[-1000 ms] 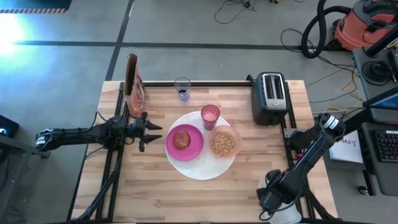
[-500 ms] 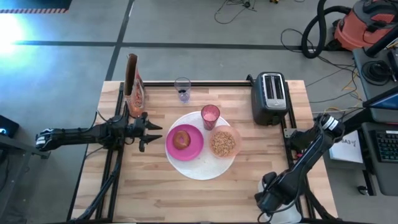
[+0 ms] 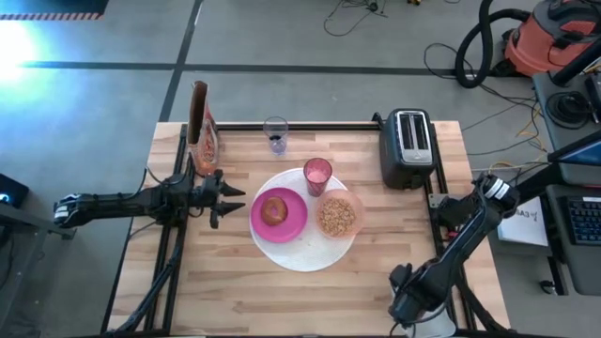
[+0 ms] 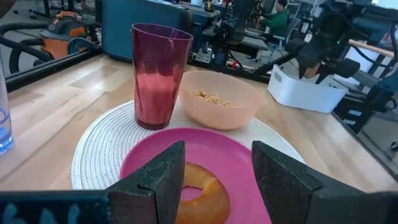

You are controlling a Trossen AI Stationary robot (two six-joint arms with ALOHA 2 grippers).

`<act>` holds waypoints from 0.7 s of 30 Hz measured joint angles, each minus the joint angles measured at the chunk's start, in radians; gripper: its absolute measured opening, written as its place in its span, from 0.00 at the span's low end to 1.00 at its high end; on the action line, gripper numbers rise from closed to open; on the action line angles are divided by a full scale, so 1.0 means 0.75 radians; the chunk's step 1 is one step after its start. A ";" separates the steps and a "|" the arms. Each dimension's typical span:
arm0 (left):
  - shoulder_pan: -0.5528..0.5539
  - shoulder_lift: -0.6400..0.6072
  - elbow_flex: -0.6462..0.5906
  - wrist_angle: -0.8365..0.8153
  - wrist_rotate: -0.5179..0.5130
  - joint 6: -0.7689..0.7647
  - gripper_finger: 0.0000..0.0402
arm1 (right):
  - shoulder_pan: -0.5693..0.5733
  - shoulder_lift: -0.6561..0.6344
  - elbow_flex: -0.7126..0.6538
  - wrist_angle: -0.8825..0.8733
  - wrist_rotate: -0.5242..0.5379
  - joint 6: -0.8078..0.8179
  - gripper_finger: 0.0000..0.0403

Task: Arrange a breakfast setting
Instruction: Put the apple to the top of the pink plate

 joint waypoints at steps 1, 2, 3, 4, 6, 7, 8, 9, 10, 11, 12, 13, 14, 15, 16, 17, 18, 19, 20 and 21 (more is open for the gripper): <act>0.000 0.000 0.000 0.000 -0.001 -0.013 0.42 | 0.010 0.000 0.000 0.002 -0.001 -0.060 0.56; 0.000 0.000 0.000 0.000 -0.001 -0.032 0.42 | 0.019 0.000 0.000 0.001 -0.003 -0.115 0.56; 0.000 0.000 0.000 0.001 -0.002 -0.043 0.42 | 0.029 0.000 0.000 0.001 -0.004 -0.174 0.56; 0.000 0.000 0.000 0.003 -0.003 -0.058 0.42 | 0.036 0.000 0.000 0.000 -0.004 -0.227 0.56; 0.000 0.000 0.000 0.006 -0.003 -0.080 0.42 | 0.047 -0.002 0.000 -0.002 -0.002 -0.305 0.56; 0.000 0.000 0.000 0.008 -0.004 -0.096 0.42 | 0.054 -0.006 0.000 -0.002 0.000 -0.335 0.55; 0.000 0.000 0.000 0.011 -0.004 -0.108 0.42 | 0.061 -0.012 -0.001 -0.003 0.002 -0.366 0.55; 0.000 0.000 0.000 0.020 -0.005 -0.122 0.42 | 0.070 -0.016 -0.001 -0.003 0.003 -0.390 0.55; 0.000 0.000 0.000 0.028 -0.014 -0.139 0.42 | 0.081 -0.023 -0.001 -0.006 0.006 -0.404 0.54; 0.000 0.000 0.000 0.033 -0.033 -0.156 0.42 | 0.094 -0.029 -0.001 -0.009 0.022 -0.420 0.54; 0.000 0.000 0.000 0.039 -0.052 -0.178 0.42 | 0.108 -0.034 -0.001 -0.008 0.049 -0.427 0.53; 0.000 0.000 0.000 0.042 -0.067 -0.197 0.42 | 0.122 -0.038 -0.001 -0.007 0.075 -0.434 0.53; 0.000 0.000 0.000 0.042 -0.077 -0.214 0.42 | 0.138 -0.039 -0.001 -0.008 0.097 -0.448 0.52; 0.000 0.000 0.000 0.043 -0.091 -0.229 0.42 | 0.156 -0.039 -0.001 -0.007 0.115 -0.468 0.52; 0.000 0.000 0.000 0.043 -0.101 -0.243 0.42 | 0.177 -0.039 -0.001 -0.007 0.126 -0.494 0.51; 0.000 0.000 0.000 0.043 -0.107 -0.255 0.42 | 0.197 -0.038 -0.001 -0.007 0.133 -0.518 0.51; 0.000 0.000 0.000 0.044 -0.112 -0.270 0.42 | 0.216 -0.037 -0.001 -0.006 0.139 -0.549 0.51; 0.000 0.000 0.000 0.044 -0.121 -0.278 0.42 | 0.233 -0.035 -0.001 -0.007 0.142 -0.578 0.50; 0.000 0.000 0.000 0.047 -0.123 -0.281 0.42 | 0.249 -0.032 -0.002 -0.006 0.153 -0.604 0.50; 0.000 0.000 0.000 0.053 -0.124 -0.282 0.42 | 0.264 -0.031 -0.003 -0.006 0.177 -0.622 0.50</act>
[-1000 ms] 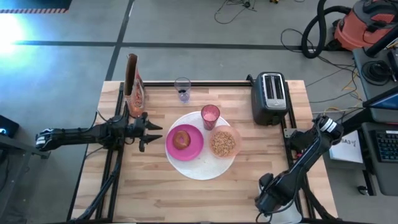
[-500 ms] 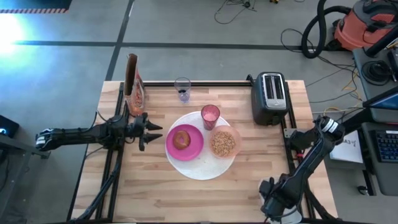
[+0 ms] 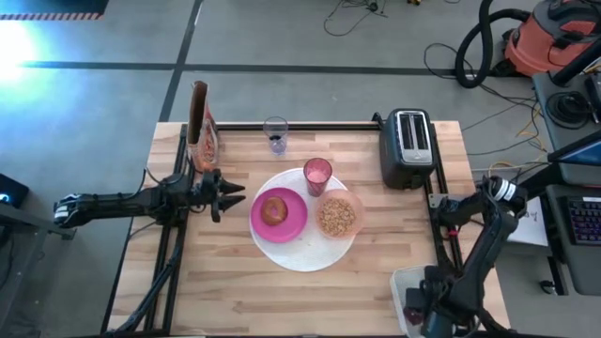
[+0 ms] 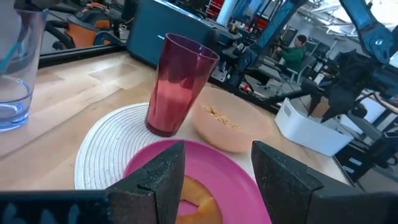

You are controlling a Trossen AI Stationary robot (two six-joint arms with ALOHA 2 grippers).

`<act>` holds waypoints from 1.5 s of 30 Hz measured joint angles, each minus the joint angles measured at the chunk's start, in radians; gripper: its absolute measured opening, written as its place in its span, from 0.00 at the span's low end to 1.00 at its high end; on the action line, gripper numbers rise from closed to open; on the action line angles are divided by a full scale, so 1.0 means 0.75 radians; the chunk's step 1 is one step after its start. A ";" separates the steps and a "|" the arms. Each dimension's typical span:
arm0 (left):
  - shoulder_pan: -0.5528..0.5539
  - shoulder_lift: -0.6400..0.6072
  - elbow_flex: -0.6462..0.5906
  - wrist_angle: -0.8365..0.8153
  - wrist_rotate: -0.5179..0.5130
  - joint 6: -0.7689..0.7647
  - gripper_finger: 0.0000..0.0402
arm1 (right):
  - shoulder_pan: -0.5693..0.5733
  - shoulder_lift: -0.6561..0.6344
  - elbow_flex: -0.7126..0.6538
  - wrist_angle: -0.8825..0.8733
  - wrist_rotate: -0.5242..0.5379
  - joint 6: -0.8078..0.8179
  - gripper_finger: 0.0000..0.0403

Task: Arrange a breakfast setting
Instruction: Put the apple to the top of the pink plate

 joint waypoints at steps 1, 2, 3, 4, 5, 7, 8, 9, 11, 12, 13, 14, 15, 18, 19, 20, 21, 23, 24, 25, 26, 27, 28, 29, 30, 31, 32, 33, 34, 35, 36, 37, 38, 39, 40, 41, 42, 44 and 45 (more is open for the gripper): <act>0.000 0.000 0.000 0.005 -0.003 0.000 0.42 | 0.013 0.001 0.000 0.000 0.030 -0.015 0.50; -0.001 0.000 0.000 0.011 -0.009 0.000 0.42 | 0.024 0.001 0.000 0.003 0.061 -0.022 0.50; 0.000 0.000 0.000 0.018 -0.015 0.000 0.42 | 0.033 0.001 0.000 0.004 0.093 -0.032 0.50; 0.000 0.000 0.000 0.027 -0.021 0.000 0.42 | 0.041 0.001 0.000 0.004 0.122 -0.046 0.50; 0.000 0.001 0.000 0.037 -0.021 0.001 0.42 | 0.044 0.001 0.000 0.004 0.149 -0.052 0.50; 0.000 0.001 0.000 0.044 -0.021 0.004 0.42 | 0.046 0.001 0.000 0.008 0.193 -0.084 0.50; 0.000 0.001 0.000 0.045 -0.021 0.005 0.42 | 0.045 0.001 0.000 0.013 0.222 -0.100 0.50; 0.000 0.001 0.000 0.047 -0.021 0.004 0.42 | 0.044 0.001 0.000 0.020 0.248 -0.123 0.50; 0.000 0.002 0.000 0.048 -0.022 0.004 0.42 | 0.043 0.002 0.000 0.043 0.294 -0.180 0.50; 0.000 0.002 0.000 0.048 -0.022 0.004 0.42 | 0.043 0.002 0.000 0.065 0.309 -0.214 0.50; 0.000 0.002 0.000 0.048 -0.022 0.003 0.42 | 0.044 0.002 -0.002 0.091 0.311 -0.245 0.50; 0.000 0.002 0.000 0.048 -0.022 0.000 0.42 | 0.044 0.002 -0.004 0.117 0.311 -0.273 0.50; 0.000 0.002 0.000 0.048 -0.023 -0.009 0.42 | 0.044 0.002 -0.005 0.138 0.311 -0.300 0.50; 0.000 0.002 0.000 0.048 -0.060 -0.024 0.42 | 0.044 0.002 -0.014 0.187 0.313 -0.362 0.50; 0.000 0.003 0.000 0.048 -0.083 -0.025 0.42 | 0.044 0.002 -0.021 0.196 0.312 -0.368 0.50; 0.000 0.003 0.000 0.048 -0.103 -0.025 0.42 | 0.044 0.002 -0.028 0.203 0.311 -0.371 0.50; 0.000 0.003 0.000 0.048 -0.122 -0.025 0.42 | 0.044 0.002 -0.035 0.209 0.310 -0.373 0.50; 0.000 0.003 0.000 0.048 -0.151 -0.025 0.42 | 0.044 0.000 -0.047 0.230 0.308 -0.375 0.50; 0.000 0.003 0.000 0.048 -0.155 -0.025 0.42 | 0.044 0.000 -0.051 0.244 0.308 -0.379 0.50; 0.000 0.003 0.000 0.048 -0.157 -0.025 0.42 | 0.044 0.000 -0.055 0.265 0.305 -0.392 0.50; 0.000 0.003 0.000 0.048 -0.159 -0.025 0.42 | 0.044 0.000 -0.056 0.287 0.296 -0.406 0.50; 0.000 0.003 0.000 0.048 -0.159 -0.025 0.42 | 0.044 0.000 -0.056 0.317 0.280 -0.432 0.50; 0.000 0.003 0.000 0.048 -0.159 -0.025 0.42 | 0.044 0.000 -0.056 0.343 0.257 -0.455 0.50; 0.000 0.003 0.000 0.048 -0.159 -0.025 0.42 | 0.044 0.000 -0.057 0.360 0.229 -0.467 0.50; 0.000 0.003 0.000 0.048 -0.159 -0.025 0.42 | 0.044 0.000 -0.059 0.368 0.206 -0.469 0.50; 0.000 0.003 0.000 0.048 -0.159 -0.025 0.42 | 0.044 0.000 -0.060 0.376 0.192 -0.469 0.50; 0.000 0.003 0.000 0.048 -0.159 -0.025 0.42 | 0.044 0.000 -0.061 0.388 0.191 -0.469 0.50; 0.000 0.003 0.000 0.048 -0.159 -0.025 0.42 | 0.044 0.000 -0.061 0.395 0.193 -0.470 0.50; 0.000 0.003 0.000 0.048 -0.159 -0.025 0.42 | 0.043 0.000 -0.061 0.397 0.199 -0.472 0.50; 0.000 0.003 0.000 0.048 -0.159 -0.025 0.42 | 0.043 0.002 -0.062 0.404 0.205 -0.476 0.50; 0.000 0.003 0.000 0.048 -0.159 -0.025 0.42 | 0.043 0.006 -0.065 0.405 0.205 -0.477 0.50; 0.000 0.003 0.000 0.048 -0.159 -0.025 0.42 | 0.043 0.008 -0.073 0.407 0.203 -0.478 0.50; 0.000 0.003 0.000 0.048 -0.159 -0.024 0.42 | 0.043 0.013 -0.083 0.413 0.201 -0.478 0.50; 0.000 0.003 0.000 0.048 -0.160 -0.023 0.42 | 0.043 0.019 -0.094 0.422 0.199 -0.479 0.50; 0.000 0.003 0.000 0.048 -0.160 -0.023 0.42 | 0.044 0.022 -0.108 0.432 0.195 -0.479 0.50; 0.000 0.003 0.000 0.048 -0.160 -0.022 0.42 | 0.044 0.022 -0.124 0.446 0.192 -0.479 0.50; 0.000 0.004 0.000 0.048 -0.160 -0.022 0.42 | 0.044 0.023 -0.142 0.463 0.192 -0.479 0.50; 0.000 0.004 0.000 0.048 -0.161 -0.021 0.42 | 0.044 0.024 -0.176 0.496 0.192 -0.481 0.50; 0.000 0.003 0.000 0.048 -0.162 -0.021 0.42 | 0.043 0.022 -0.191 0.513 0.192 -0.488 0.50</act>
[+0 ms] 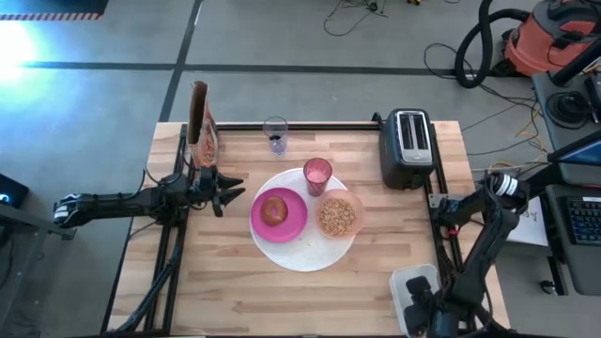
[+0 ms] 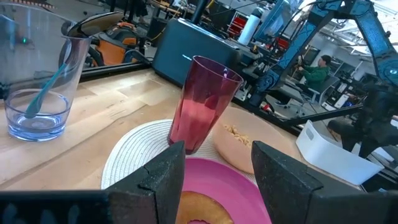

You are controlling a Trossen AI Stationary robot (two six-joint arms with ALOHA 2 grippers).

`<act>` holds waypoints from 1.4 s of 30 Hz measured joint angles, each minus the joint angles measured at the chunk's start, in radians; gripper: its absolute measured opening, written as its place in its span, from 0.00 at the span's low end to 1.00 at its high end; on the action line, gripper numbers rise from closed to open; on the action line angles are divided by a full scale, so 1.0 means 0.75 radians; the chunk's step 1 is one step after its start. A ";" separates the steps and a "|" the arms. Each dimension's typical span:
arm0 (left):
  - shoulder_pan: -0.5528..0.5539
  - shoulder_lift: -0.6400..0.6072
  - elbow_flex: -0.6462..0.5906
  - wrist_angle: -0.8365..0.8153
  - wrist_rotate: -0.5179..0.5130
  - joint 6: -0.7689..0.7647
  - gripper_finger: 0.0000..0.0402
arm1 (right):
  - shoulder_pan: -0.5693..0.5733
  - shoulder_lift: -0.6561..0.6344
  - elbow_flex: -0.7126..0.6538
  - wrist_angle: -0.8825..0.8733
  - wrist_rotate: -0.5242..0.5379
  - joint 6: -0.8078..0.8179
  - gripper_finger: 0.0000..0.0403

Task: Arrange a breakfast setting
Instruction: Put the apple to the top of the pink plate

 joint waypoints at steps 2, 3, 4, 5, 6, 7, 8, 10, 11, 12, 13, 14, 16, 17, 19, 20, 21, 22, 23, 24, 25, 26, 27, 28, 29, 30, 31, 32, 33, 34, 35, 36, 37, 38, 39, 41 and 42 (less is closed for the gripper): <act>0.000 0.000 0.000 0.000 -0.001 0.000 0.42 | 0.000 0.000 -0.031 0.034 -0.001 -0.006 0.50; 0.000 0.000 0.000 0.000 -0.001 0.000 0.42 | 0.000 0.000 -0.049 0.056 0.000 -0.005 0.50; 0.000 0.000 0.000 0.000 -0.002 0.000 0.42 | 0.000 0.001 -0.067 0.084 0.000 -0.005 0.50; 0.000 0.000 0.000 0.000 -0.011 0.000 0.42 | 0.000 0.001 -0.085 0.116 0.001 -0.005 0.50; 0.000 0.000 0.000 0.000 -0.026 0.001 0.42 | 0.000 0.001 -0.100 0.149 0.003 -0.004 0.50; 0.000 0.000 0.000 0.000 -0.046 0.001 0.42 | -0.001 0.002 -0.117 0.175 0.005 0.003 0.50; 0.000 0.000 0.000 0.000 -0.068 0.001 0.42 | -0.001 0.002 -0.132 0.196 0.005 0.019 0.50; 0.000 0.000 0.000 -0.001 -0.108 0.001 0.42 | -0.001 0.002 -0.158 0.231 0.009 0.043 0.48; 0.000 0.000 0.000 0.000 -0.125 0.001 0.42 | -0.001 0.002 -0.164 0.237 0.009 0.054 0.47; 0.000 0.001 0.000 0.000 -0.136 0.001 0.42 | -0.001 0.002 -0.169 0.239 0.009 0.064 0.45; 0.000 0.001 0.000 0.000 -0.137 0.001 0.42 | -0.001 0.002 -0.171 0.240 0.008 0.073 0.43; 0.000 0.002 0.000 0.000 -0.138 0.001 0.42 | -0.001 0.001 -0.172 0.240 0.008 0.080 0.40; 0.000 0.001 0.000 0.000 -0.138 0.001 0.42 | -0.001 -0.003 -0.173 0.240 0.007 0.080 0.35; 0.000 0.002 0.000 0.001 -0.138 0.001 0.42 | -0.001 -0.006 -0.173 0.239 0.005 0.081 0.33; 0.000 0.001 0.000 0.001 -0.139 0.001 0.42 | -0.001 -0.017 -0.174 0.238 0.000 0.090 0.29; 0.000 0.001 0.000 0.001 -0.139 0.000 0.42 | -0.001 -0.024 -0.174 0.237 -0.001 0.097 0.27; 0.000 0.001 0.000 0.001 -0.139 -0.001 0.42 | -0.001 -0.028 -0.174 0.237 -0.002 0.105 0.26; 0.000 0.002 0.000 0.001 -0.139 -0.002 0.42 | -0.001 -0.036 -0.174 0.237 -0.004 0.116 0.25; 0.000 0.001 0.000 0.001 -0.139 -0.003 0.42 | -0.001 -0.047 -0.174 0.236 -0.012 0.122 0.25; 0.000 0.001 0.000 0.001 -0.139 -0.003 0.42 | -0.001 -0.056 -0.174 0.235 -0.023 0.125 0.24; 0.000 0.001 0.000 0.001 -0.140 -0.003 0.42 | -0.001 -0.072 -0.174 0.233 -0.029 0.126 0.24; 0.000 0.001 0.000 0.001 -0.140 -0.003 0.42 | -0.001 -0.087 -0.173 0.228 -0.032 0.130 0.24; 0.000 0.002 0.000 0.001 -0.140 -0.003 0.42 | -0.001 -0.111 -0.172 0.223 -0.033 0.138 0.24; 0.000 0.002 0.000 0.001 -0.140 -0.003 0.42 | -0.001 -0.137 -0.172 0.217 -0.034 0.149 0.24; 0.000 0.001 0.000 0.001 -0.140 -0.003 0.42 | -0.001 -0.166 -0.172 0.209 -0.035 0.151 0.24; 0.000 0.001 0.000 0.001 -0.140 -0.003 0.42 | -0.001 -0.197 -0.173 0.195 -0.038 0.152 0.24; 0.000 0.001 0.000 0.001 -0.140 -0.003 0.42 | 0.000 -0.226 -0.175 0.176 -0.036 0.156 0.24; 0.000 0.001 0.000 0.001 -0.140 -0.003 0.42 | 0.000 -0.259 -0.178 0.138 -0.032 0.167 0.24; 0.000 0.002 0.000 0.001 -0.140 -0.003 0.42 | 0.000 -0.299 -0.182 0.087 -0.027 0.190 0.24; 0.000 0.002 0.000 0.001 -0.140 -0.003 0.42 | -0.002 -0.337 -0.181 0.062 -0.025 0.212 0.24; 0.000 0.002 0.000 0.001 -0.140 -0.003 0.42 | -0.003 -0.376 -0.175 0.036 -0.024 0.244 0.24; 0.000 0.001 0.000 0.001 -0.140 -0.003 0.42 | -0.003 -0.414 -0.173 -0.009 -0.024 0.275 0.23; 0.000 0.001 0.000 0.001 -0.140 -0.003 0.42 | -0.003 -0.447 -0.174 -0.065 -0.022 0.300 0.23; 0.000 0.001 0.000 0.001 -0.140 -0.003 0.42 | -0.003 -0.480 -0.178 -0.109 -0.020 0.316 0.23; 0.000 0.001 0.000 0.001 -0.140 -0.003 0.42 | -0.003 -0.513 -0.179 -0.133 -0.012 0.334 0.23; 0.000 0.004 0.000 0.001 -0.140 -0.003 0.42 | -0.003 -0.584 -0.177 -0.160 0.032 0.355 0.23; 0.000 0.004 0.000 0.000 -0.140 -0.003 0.42 | -0.003 -0.617 -0.177 -0.173 0.053 0.360 0.23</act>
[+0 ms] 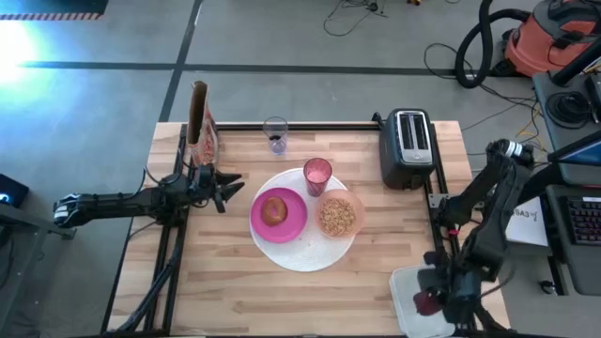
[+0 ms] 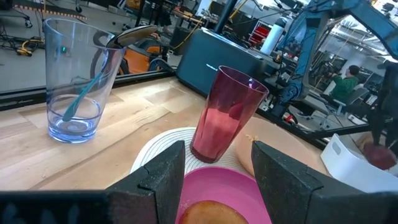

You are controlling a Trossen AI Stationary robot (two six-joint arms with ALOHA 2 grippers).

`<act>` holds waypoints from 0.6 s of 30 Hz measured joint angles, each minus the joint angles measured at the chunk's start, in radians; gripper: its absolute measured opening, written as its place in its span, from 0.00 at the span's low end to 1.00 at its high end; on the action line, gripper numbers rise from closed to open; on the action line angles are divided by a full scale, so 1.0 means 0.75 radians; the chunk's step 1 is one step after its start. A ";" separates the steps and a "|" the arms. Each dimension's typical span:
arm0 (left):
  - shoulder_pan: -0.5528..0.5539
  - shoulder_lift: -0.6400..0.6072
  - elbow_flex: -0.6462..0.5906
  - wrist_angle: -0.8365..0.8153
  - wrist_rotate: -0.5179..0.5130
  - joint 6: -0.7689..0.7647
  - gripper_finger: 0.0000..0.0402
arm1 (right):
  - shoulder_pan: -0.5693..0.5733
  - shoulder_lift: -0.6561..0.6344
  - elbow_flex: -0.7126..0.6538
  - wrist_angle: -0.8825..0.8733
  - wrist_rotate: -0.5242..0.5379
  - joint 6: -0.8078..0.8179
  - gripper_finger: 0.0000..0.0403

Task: Arrange a breakfast setting
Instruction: Put the apple to the top of the pink plate

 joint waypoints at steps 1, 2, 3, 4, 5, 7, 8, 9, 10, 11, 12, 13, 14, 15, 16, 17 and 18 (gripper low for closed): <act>0.000 0.000 0.000 0.000 0.000 0.000 0.42 | 0.000 -0.033 0.001 0.000 0.023 0.000 0.23; 0.000 0.000 0.000 0.001 0.000 0.000 0.42 | 0.000 -0.060 0.001 0.006 0.047 0.000 0.23; 0.000 0.001 0.000 0.001 0.000 0.000 0.42 | 0.000 -0.088 0.001 0.007 0.073 0.000 0.23; 0.000 0.001 0.000 0.000 0.000 0.000 0.42 | 0.000 -0.117 0.001 0.006 0.098 0.001 0.23; 0.000 0.001 0.000 0.000 0.000 0.000 0.42 | 0.000 -0.144 0.001 0.008 0.123 0.001 0.23; 0.000 0.001 0.000 0.000 0.001 0.000 0.42 | 0.000 -0.192 0.002 0.013 0.172 0.000 0.23; 0.000 0.001 0.000 0.000 0.001 0.000 0.42 | 0.000 -0.211 0.002 0.011 0.196 0.002 0.23; 0.000 0.001 0.000 0.000 0.001 -0.001 0.42 | 0.000 -0.228 0.002 0.011 0.210 0.012 0.23; 0.000 0.001 0.000 0.000 0.001 -0.001 0.42 | 0.000 -0.243 0.002 0.012 0.217 0.040 0.23; 0.000 0.001 0.000 0.000 0.001 -0.001 0.42 | 0.000 -0.251 0.002 0.012 0.218 0.074 0.23; 0.000 0.001 0.000 0.000 0.001 -0.001 0.42 | 0.000 -0.252 0.004 0.011 0.225 0.112 0.23; 0.000 0.001 0.000 0.000 0.001 -0.001 0.42 | 0.000 -0.247 0.004 0.008 0.241 0.161 0.23; 0.000 0.001 0.000 0.000 0.001 -0.001 0.42 | 0.000 -0.236 0.004 -0.001 0.262 0.221 0.24; 0.000 0.001 0.000 0.000 0.001 -0.001 0.42 | 0.000 -0.219 0.004 -0.015 0.274 0.301 0.24; 0.000 0.001 0.000 0.000 0.002 -0.001 0.42 | -0.001 -0.201 0.004 -0.032 0.275 0.388 0.24; 0.000 0.001 0.000 0.000 0.002 -0.001 0.42 | -0.001 -0.183 0.004 -0.050 0.273 0.481 0.24; 0.000 0.001 0.000 0.000 0.002 -0.001 0.42 | -0.001 -0.163 0.004 -0.063 0.269 0.563 0.24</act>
